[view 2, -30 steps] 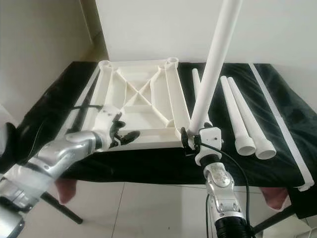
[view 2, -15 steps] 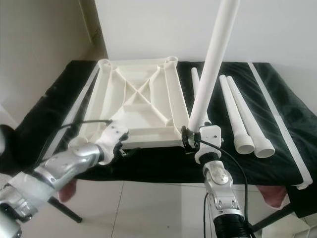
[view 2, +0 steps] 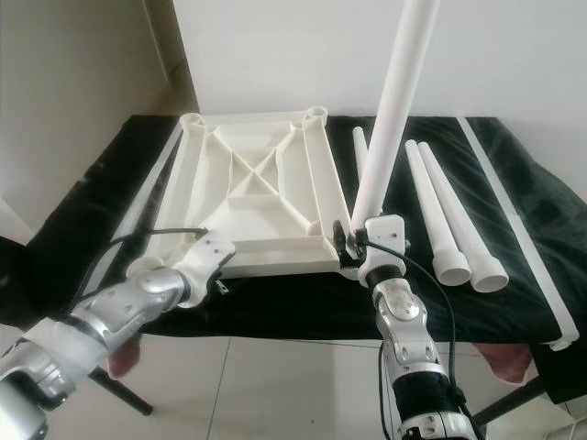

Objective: Building children table

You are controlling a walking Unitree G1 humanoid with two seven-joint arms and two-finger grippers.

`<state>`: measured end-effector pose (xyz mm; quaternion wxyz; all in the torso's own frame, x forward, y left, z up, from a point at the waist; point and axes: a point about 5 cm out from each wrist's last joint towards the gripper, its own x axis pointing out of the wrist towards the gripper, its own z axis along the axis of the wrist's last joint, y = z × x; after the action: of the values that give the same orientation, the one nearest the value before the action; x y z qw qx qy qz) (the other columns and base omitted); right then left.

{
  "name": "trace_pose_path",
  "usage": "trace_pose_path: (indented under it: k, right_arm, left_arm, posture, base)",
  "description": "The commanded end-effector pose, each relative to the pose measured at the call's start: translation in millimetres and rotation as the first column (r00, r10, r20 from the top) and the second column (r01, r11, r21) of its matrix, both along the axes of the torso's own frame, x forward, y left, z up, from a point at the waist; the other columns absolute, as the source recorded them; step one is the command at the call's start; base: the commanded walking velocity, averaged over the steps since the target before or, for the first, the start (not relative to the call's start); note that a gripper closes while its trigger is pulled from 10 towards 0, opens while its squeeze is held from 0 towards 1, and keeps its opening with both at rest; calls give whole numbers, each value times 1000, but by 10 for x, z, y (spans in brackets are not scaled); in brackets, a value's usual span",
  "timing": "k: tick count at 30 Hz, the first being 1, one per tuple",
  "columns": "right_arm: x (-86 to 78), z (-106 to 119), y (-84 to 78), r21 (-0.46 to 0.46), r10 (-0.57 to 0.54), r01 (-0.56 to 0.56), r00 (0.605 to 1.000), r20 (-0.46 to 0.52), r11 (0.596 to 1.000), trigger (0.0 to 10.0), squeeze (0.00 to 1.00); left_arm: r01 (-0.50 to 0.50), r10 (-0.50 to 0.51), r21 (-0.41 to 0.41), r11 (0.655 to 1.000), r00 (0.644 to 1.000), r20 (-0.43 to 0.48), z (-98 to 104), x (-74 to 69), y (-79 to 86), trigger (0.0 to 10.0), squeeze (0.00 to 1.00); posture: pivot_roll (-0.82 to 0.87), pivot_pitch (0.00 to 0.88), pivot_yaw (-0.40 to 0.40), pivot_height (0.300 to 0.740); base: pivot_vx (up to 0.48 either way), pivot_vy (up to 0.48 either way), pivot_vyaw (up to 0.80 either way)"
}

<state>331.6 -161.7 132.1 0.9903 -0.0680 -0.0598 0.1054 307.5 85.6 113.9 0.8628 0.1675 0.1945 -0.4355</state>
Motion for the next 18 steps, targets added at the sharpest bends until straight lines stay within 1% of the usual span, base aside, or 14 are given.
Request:
trace_pose_path:
  k: [1, 2, 4, 5, 6, 8, 9, 10, 11, 13, 14, 15, 17, 18]
  right_arm:
    - [20, -66, 53, -15, 42, -43, 998, -45, 999, 10000, 0]
    - [66, -60, 96, -24, 69, -71, 996, -57, 997, 10000, 0]
    - [90, -54, 121, -26, 84, -86, 994, -62, 996, 10000, 0]
    - [145, -26, 186, -26, 115, -117, 991, -67, 993, 10000, 0]
    - [145, -26, 186, -26, 115, -117, 991, -67, 993, 10000, 0]
    - [236, 24, 286, -35, 151, -153, 986, -72, 988, 10000, 0]
    - [236, 24, 286, -35, 151, -153, 986, -72, 988, 10000, 0]
    - [291, 55, 335, -38, 158, -160, 985, -68, 986, 10000, 0]
    - [291, 55, 335, -38, 158, -160, 985, -68, 986, 10000, 0]
    - [334, 75, 369, -32, 159, -161, 985, -67, 986, 10000, 0]
    - [362, 89, 402, -14, 162, -164, 985, -65, 986, 10000, 0]
    - [362, 89, 402, -14, 162, -164, 985, -65, 986, 10000, 0]
    - [379, 101, 419, -4, 153, -154, 987, -47, 988, 10000, 0]
    - [378, 104, 412, 4, 146, -145, 989, -36, 989, 10000, 0]
  left_arm:
    - [461, -493, -184, 868, 841, -223, -4, -354, -206, 10000, 0]
    - [483, -518, -194, 854, 828, -216, 13, -398, -265, 10000, 0]
    - [491, -525, -193, 849, 824, -212, 16, -415, -293, 10000, 0]
    - [503, -537, -195, 842, 818, -206, 27, -451, -342, 10000, 0]
    - [503, -537, -195, 842, 818, -206, 27, -451, -342, 10000, 0]
    - [517, -552, -206, 831, 810, -196, 59, -504, -417, 10000, 0]
    - [517, -552, -206, 831, 810, -196, 59, -504, -417, 10000, 0]
    - [524, -563, -219, 823, 806, -184, 96, -541, -477, 10000, 0]
    - [524, -563, -219, 823, 806, -184, 96, -541, -477, 10000, 0]
    - [532, -572, -229, 815, 801, -177, 136, -582, -530, 10000, 0]
    - [541, -586, -253, 802, 794, -162, 203, -632, -591, 10000, 0]
    - [541, -586, -253, 802, 794, -162, 203, -632, -591, 10000, 0]
    - [543, -590, -270, 795, 796, -136, 274, -680, -655, 10000, 0]
    - [519, -567, -278, 808, 814, -128, 293, -656, -672, 10000, 0]
  posture:
    - [-47, 15, 53, 740]
    - [-41, 12, 50, 740]
    - [-41, 12, 50, 740]
    - [-40, 11, 48, 740]
    - [-40, 11, 48, 740]
    - [-39, 11, 46, 740]
    - [-39, 11, 46, 740]
    - [-36, 9, 45, 740]
    - [-36, 9, 45, 740]
    - [-36, 10, 45, 740]
    - [-33, 11, 40, 740]
    - [-33, 11, 40, 740]
    - [-30, 13, 37, 740]
    - [-29, 14, 36, 740]
  base:
    - [0, 0, 0]
    - [0, 0, 0]
    - [0, 0, 0]
    - [0, 0, 0]
    - [0, 0, 0]
    - [0, 0, 0]
    - [0, 0, 0]
    - [0, 0, 0]
    - [0, 0, 0]
    - [0, 0, 0]
    - [0, 0, 0]
    - [0, 0, 0]
    - [0, 0, 0]
    - [0, 0, 0]
